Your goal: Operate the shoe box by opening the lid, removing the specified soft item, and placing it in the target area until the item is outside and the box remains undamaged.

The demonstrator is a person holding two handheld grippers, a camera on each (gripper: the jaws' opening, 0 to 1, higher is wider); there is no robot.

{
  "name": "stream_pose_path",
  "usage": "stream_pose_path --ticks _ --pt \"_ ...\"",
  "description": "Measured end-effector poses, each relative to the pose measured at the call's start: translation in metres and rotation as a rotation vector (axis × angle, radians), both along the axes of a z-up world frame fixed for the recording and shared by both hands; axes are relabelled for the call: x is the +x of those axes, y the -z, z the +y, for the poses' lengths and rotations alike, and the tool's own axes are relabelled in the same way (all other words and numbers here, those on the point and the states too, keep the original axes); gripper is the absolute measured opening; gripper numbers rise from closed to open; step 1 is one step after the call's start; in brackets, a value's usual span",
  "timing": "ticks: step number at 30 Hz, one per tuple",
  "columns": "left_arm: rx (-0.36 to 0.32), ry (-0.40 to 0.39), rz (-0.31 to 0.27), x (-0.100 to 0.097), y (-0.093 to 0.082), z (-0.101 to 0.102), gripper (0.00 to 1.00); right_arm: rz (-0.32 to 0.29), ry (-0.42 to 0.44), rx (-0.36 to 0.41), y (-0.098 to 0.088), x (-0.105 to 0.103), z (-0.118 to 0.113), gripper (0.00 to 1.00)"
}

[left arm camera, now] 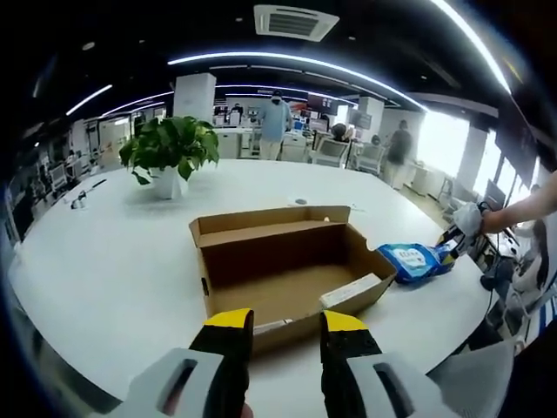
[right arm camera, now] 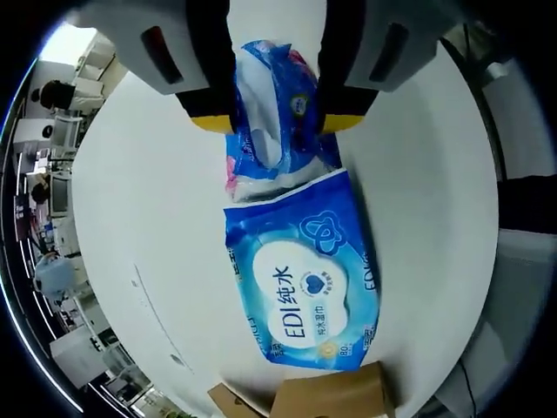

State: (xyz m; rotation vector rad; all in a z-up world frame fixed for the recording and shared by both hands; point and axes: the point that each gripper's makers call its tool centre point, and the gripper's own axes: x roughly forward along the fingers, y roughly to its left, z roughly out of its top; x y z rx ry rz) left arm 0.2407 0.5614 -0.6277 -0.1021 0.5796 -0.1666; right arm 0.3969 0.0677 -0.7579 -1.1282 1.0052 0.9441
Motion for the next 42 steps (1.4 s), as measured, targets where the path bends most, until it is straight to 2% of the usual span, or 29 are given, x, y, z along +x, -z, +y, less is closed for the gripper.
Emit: stream_pose_path --ticks 10,17,24,30,33,39,42 --pt "-0.019 0.037 -0.008 0.001 0.003 -0.005 0.31 -0.039 0.041 -0.013 -0.018 -0.007 -0.007 0.33" --pt "-0.029 0.072 -0.009 0.003 0.006 -0.008 0.31 -0.049 0.099 -0.012 -0.029 -0.018 -0.014 0.33" --pt "-0.038 0.095 -0.006 0.002 0.009 -0.004 0.31 -0.058 0.113 -0.022 -0.033 -0.025 -0.013 0.33" --pt "-0.040 0.110 -0.005 0.001 0.011 0.003 0.31 -0.065 0.132 -0.020 -0.038 -0.029 -0.007 0.33" --pt "-0.046 0.109 -0.005 0.000 0.011 0.008 0.31 -0.080 0.099 -0.064 -0.040 -0.030 -0.005 0.32" --pt "-0.054 0.118 -0.003 0.001 0.013 0.018 0.31 -0.092 0.119 -0.040 -0.044 -0.028 0.013 0.32" --pt "-0.054 0.124 -0.005 0.002 0.013 0.021 0.31 -0.100 0.093 -0.058 -0.045 -0.029 0.021 0.33"
